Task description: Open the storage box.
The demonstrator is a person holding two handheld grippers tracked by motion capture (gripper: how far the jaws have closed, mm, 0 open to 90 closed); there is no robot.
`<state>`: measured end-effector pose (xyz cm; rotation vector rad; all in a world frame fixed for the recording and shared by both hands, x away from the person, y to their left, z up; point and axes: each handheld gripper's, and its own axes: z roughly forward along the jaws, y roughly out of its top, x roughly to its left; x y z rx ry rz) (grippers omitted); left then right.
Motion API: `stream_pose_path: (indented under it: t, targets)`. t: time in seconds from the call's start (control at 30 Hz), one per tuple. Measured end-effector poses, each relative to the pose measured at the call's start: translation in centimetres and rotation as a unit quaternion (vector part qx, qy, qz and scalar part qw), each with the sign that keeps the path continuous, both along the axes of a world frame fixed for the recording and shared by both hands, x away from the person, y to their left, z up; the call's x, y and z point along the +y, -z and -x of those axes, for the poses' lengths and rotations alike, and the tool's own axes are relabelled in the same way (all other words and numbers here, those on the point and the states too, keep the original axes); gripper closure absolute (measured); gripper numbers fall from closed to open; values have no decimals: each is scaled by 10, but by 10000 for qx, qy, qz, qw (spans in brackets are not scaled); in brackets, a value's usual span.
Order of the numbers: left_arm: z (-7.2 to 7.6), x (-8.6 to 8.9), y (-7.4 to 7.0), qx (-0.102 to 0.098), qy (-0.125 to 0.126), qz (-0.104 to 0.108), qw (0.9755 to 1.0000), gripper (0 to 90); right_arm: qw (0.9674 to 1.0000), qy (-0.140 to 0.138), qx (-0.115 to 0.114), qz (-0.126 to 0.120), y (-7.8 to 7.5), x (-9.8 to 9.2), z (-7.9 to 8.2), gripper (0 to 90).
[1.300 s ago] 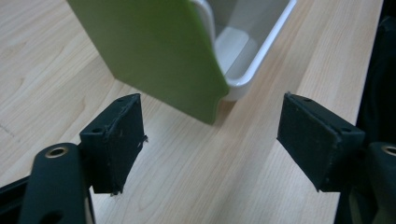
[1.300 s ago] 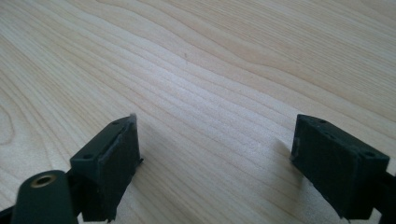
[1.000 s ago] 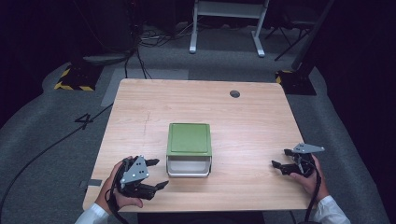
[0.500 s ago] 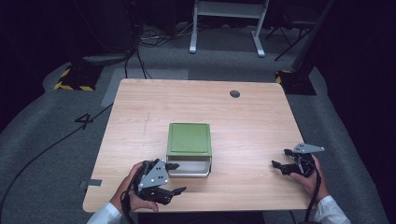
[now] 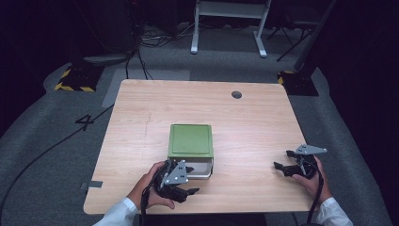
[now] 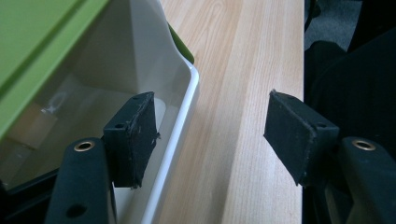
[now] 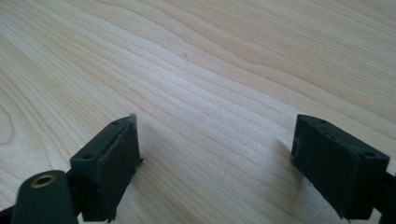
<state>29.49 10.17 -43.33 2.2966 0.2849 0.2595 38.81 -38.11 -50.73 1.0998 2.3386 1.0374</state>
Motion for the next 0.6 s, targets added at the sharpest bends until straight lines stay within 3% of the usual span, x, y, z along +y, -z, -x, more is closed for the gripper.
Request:
stream_pose_path:
  t: [0.27, 0.47, 0.6]
  targets:
    - [-5, -5, 9, 125, 19, -124, 9998, 374, 10000, 1, 0, -2, 0, 0, 0, 155]
    - [-9, -7, 15, 231, -60, -165, 9996, 406, 10000, 0, -1, 1, 0, 0, 0, 155]
    - [-12, -8, 19, 228, -179, -305, 9991, 442, 10000, 0, 0, -2, 0, 0, 0, 154]
